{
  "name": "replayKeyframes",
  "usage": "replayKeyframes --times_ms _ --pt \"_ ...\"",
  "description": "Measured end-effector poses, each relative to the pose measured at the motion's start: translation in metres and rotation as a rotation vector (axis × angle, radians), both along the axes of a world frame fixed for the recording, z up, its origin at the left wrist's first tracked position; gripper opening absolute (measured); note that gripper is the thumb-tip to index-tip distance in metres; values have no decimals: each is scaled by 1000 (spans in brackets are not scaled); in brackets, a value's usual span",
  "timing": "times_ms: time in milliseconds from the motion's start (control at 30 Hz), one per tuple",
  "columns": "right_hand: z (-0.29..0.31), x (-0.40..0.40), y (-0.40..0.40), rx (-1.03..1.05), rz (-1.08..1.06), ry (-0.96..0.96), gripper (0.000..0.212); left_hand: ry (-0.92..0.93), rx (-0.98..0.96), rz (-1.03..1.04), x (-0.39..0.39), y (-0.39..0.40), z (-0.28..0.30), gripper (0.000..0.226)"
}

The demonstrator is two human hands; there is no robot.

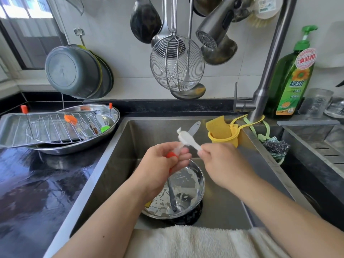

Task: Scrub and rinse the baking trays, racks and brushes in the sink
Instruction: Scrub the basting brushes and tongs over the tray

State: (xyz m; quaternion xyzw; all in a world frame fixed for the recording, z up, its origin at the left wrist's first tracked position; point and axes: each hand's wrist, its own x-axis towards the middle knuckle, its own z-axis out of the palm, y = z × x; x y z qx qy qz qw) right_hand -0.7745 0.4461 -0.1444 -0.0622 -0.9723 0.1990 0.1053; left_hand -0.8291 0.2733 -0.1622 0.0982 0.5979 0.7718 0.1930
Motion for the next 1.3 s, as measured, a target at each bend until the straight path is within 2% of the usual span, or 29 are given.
replayKeyframes --times_ms 133,233,400,500,633,767,867,1033,1167,1300 --pt "-2 5 -7 -27 134 -31 39 -110 148 -23 1 -1 3 39" --pt "1 4 -3 -34 71 -17 35 -148 215 -52 -1 -4 6 41" --pt "0 8 -13 -47 195 -49 31 -162 253 -7 -1 -1 7 49" --pt "2 4 -6 -36 97 11 33 -169 277 -44 -1 -3 9 54" --pt "1 8 -12 -29 196 -24 36 -221 357 12 -1 -1 10 63" --pt "3 5 -6 -45 103 19 40 -241 408 9 -1 -2 13 78" --pt "1 8 -9 -72 216 -15 38 -239 420 35 1 -2 15 84" --pt "4 4 -6 -61 139 71 43 -231 461 9 4 -2 19 82" --pt "0 8 -8 -76 295 17 38 -212 525 9 4 -3 21 83" --pt "4 6 -5 -55 216 63 42 -208 593 -86 6 -6 25 68"
